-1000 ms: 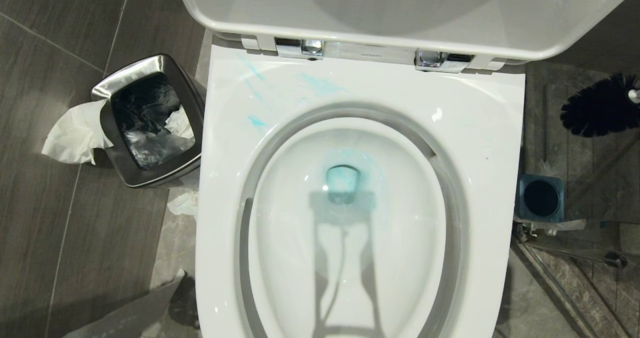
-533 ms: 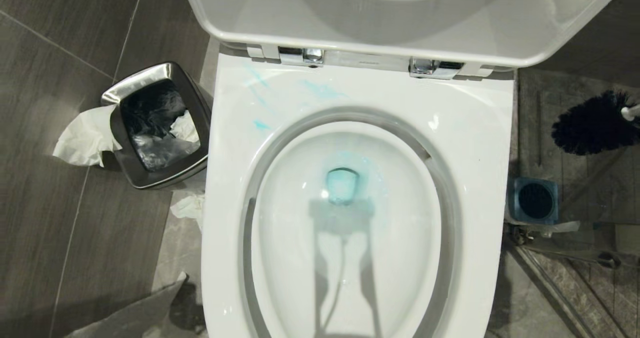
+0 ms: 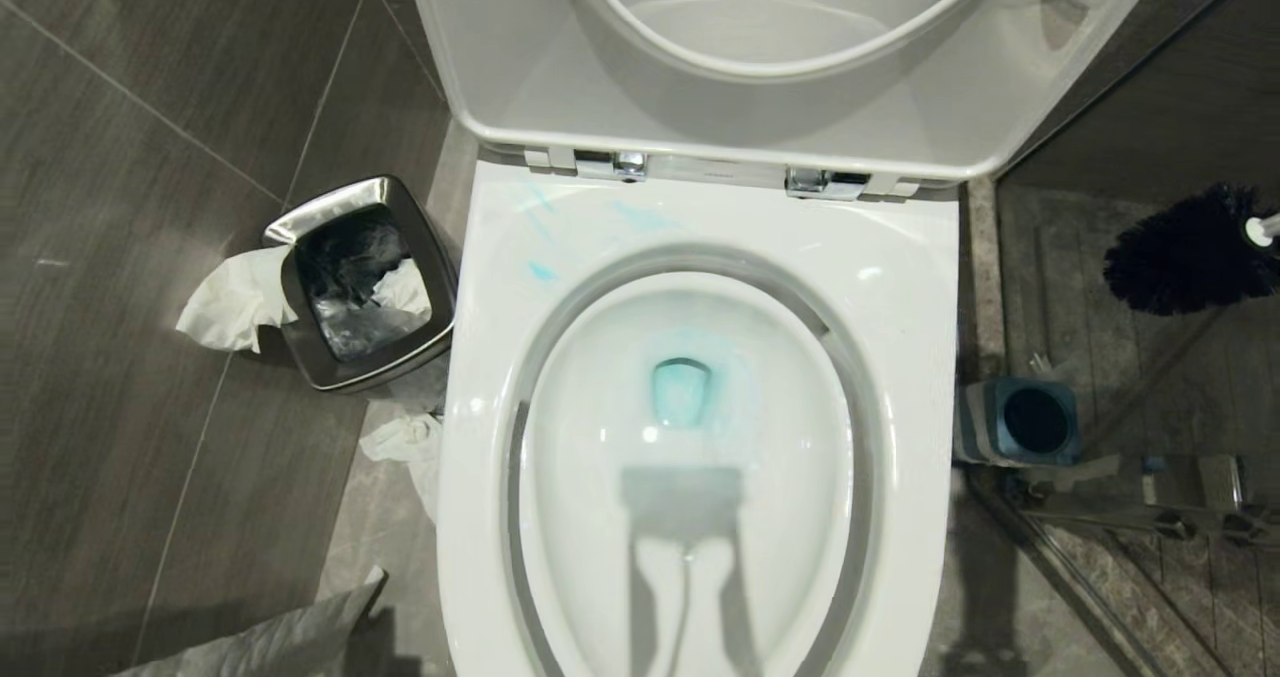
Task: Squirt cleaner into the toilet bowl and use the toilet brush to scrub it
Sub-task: Scrub the toilet bowl
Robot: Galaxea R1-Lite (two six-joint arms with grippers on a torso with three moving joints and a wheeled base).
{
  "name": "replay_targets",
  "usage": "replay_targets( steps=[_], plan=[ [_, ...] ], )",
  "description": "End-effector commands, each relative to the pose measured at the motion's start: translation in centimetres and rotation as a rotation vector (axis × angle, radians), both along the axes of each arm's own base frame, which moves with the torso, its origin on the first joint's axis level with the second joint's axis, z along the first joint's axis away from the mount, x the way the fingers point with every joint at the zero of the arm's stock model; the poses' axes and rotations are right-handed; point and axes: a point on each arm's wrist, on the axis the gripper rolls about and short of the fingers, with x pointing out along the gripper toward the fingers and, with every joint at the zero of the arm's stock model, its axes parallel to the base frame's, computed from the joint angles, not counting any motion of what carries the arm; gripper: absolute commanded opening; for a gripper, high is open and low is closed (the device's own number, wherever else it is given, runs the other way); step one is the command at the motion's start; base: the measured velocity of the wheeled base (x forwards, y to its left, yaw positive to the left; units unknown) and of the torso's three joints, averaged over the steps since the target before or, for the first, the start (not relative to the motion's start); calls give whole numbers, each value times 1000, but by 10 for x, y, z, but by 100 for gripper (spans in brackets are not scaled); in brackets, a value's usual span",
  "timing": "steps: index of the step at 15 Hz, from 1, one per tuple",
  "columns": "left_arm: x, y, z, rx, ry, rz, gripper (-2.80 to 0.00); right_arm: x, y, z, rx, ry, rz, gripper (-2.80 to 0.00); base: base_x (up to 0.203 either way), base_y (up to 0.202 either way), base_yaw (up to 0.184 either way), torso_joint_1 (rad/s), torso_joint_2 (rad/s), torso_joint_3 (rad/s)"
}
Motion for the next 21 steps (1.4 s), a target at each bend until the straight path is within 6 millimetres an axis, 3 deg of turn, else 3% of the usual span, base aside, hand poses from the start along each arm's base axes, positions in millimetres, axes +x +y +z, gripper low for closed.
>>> replay_targets(
  steps=[1,21],
  plan=[
    [0,0,0,0,1,0,-280,-2,1,0,-1,-1,2,-280,0,0,0,-1,7,204],
    [0,0,0,-1,1,0,-280,-2,2,-5,26,51,51,-280,0,0,0,2,1,206]
  ],
)
